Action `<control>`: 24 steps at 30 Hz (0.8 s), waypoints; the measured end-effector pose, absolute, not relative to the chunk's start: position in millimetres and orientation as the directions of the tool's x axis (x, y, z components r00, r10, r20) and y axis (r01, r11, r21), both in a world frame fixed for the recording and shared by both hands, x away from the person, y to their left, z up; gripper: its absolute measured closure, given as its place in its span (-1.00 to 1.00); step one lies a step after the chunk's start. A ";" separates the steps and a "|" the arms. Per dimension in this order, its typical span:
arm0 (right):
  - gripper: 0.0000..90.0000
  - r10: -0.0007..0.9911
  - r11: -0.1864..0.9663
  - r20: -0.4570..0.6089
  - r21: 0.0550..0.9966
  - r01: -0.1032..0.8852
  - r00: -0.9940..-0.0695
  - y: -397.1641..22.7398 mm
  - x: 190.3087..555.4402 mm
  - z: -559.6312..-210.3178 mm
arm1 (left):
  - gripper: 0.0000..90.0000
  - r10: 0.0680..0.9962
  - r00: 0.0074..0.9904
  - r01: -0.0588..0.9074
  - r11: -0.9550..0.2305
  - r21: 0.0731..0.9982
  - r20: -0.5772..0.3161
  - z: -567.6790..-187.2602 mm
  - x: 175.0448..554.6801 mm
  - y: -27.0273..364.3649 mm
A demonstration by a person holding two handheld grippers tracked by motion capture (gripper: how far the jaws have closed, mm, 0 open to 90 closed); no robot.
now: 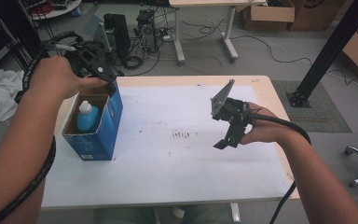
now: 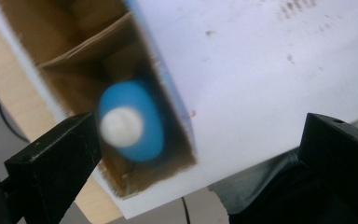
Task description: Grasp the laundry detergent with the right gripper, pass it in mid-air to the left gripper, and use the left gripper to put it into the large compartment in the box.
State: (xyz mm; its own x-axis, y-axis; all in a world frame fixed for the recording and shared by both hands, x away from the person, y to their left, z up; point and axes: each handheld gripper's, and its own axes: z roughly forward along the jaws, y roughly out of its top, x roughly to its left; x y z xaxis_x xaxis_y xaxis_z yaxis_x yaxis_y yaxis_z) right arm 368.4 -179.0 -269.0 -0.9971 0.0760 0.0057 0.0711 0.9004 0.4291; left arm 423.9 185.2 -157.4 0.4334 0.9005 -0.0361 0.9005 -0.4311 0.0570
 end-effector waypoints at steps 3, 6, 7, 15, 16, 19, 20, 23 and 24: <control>-1.00 0.076 0.902 0.011 0.425 0.073 -0.997 -180.0 368.6 -268.7 | -1.00 0.872 0.488 0.873 -0.487 0.037 -0.041 -159.1 422.2 173.1; -1.00 0.075 0.904 0.015 0.421 0.074 -0.997 -180.7 368.8 -267.8 | -1.00 0.833 0.549 0.836 -0.547 0.040 -0.070 -162.2 418.8 157.9; -1.00 0.077 0.904 0.015 0.421 0.076 -0.997 -180.7 368.9 -267.6 | -1.00 0.814 0.576 0.817 -0.574 0.043 -0.074 -162.9 417.8 153.0; -1.00 0.081 0.916 0.021 0.392 0.083 -0.996 -178.6 371.1 -268.6 | -1.00 0.624 0.778 0.628 -0.777 0.052 -0.069 -172.8 411.8 121.0; -1.00 0.082 0.918 0.021 0.389 0.084 -0.996 -178.0 371.1 -268.8 | -1.00 0.606 0.792 0.610 -0.791 0.054 -0.073 -174.1 411.1 119.2; -1.00 0.082 0.920 0.025 0.382 0.085 -0.996 -176.7 370.3 -268.9 | -1.00 0.526 0.846 0.530 -0.848 0.031 -0.083 -181.9 406.7 111.4; -1.00 0.080 0.923 0.026 0.375 0.084 -0.996 -176.4 370.2 -268.7 | -1.00 0.505 0.859 0.508 -0.861 0.020 -0.086 -184.7 405.2 109.2; -1.00 0.077 0.931 0.026 0.357 0.081 -0.997 -175.4 370.4 -268.5 | -1.00 0.436 0.894 0.438 -0.899 -0.002 -0.106 -192.9 400.7 103.1; -1.00 0.078 0.932 0.027 0.352 0.083 -0.997 -175.1 370.4 -268.4 | -1.00 0.411 0.904 0.414 -0.910 -0.006 -0.116 -196.2 398.8 101.1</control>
